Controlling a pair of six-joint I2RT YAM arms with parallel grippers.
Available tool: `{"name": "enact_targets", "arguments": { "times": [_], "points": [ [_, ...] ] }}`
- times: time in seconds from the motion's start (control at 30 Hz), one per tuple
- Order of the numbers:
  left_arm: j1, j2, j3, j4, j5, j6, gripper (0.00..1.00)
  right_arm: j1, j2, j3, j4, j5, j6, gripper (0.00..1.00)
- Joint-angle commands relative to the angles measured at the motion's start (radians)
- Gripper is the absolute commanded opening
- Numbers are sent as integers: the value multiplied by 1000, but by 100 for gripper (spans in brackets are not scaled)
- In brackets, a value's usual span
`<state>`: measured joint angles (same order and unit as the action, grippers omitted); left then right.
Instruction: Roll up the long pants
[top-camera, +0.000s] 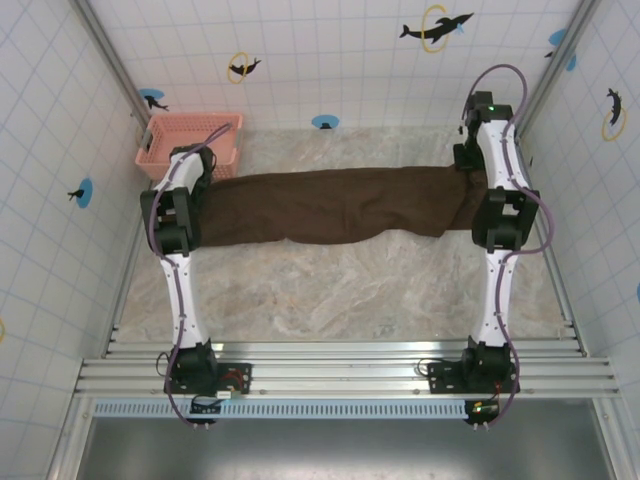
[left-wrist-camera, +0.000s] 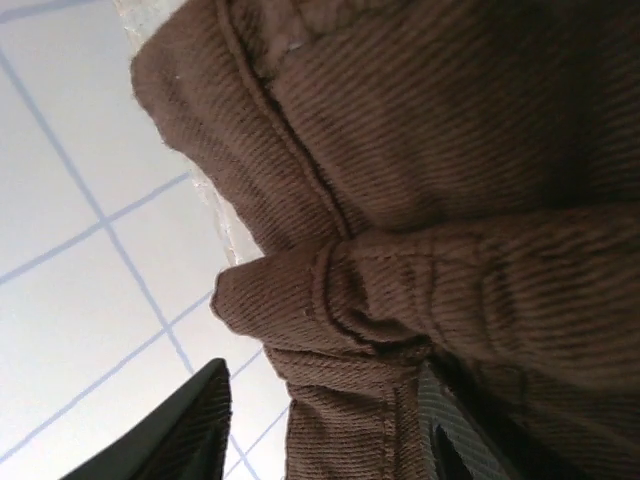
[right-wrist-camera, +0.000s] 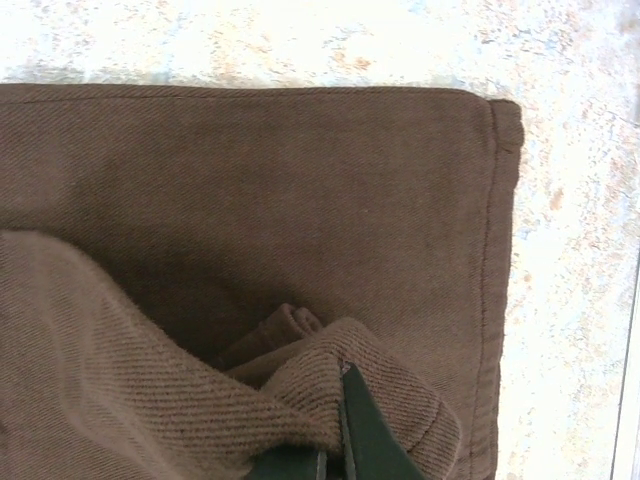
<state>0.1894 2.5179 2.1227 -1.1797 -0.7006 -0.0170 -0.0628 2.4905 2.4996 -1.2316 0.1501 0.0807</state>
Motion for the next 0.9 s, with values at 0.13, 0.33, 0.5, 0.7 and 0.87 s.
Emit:
{"name": "enact_targets", "arguments": {
  "times": [0.13,0.33,0.5,0.7,0.87],
  "points": [
    [36,110,43,-94,155,-11,32,9,-84,-31,-67,20,5,1],
    [52,37,-118,-85,131,-14,36,-24,-151,-141,-130,53,-12,0],
    [99,-68,-299,-40,116,-1,37,-70,-269,-294,-153,61,-54,0],
    [152,-151,-397,-11,86,42,37,-119,-425,-425,-145,60,-94,0],
    [175,-221,-417,3,72,55,37,-159,-595,-537,-143,-8,-122,0]
  ]
}}
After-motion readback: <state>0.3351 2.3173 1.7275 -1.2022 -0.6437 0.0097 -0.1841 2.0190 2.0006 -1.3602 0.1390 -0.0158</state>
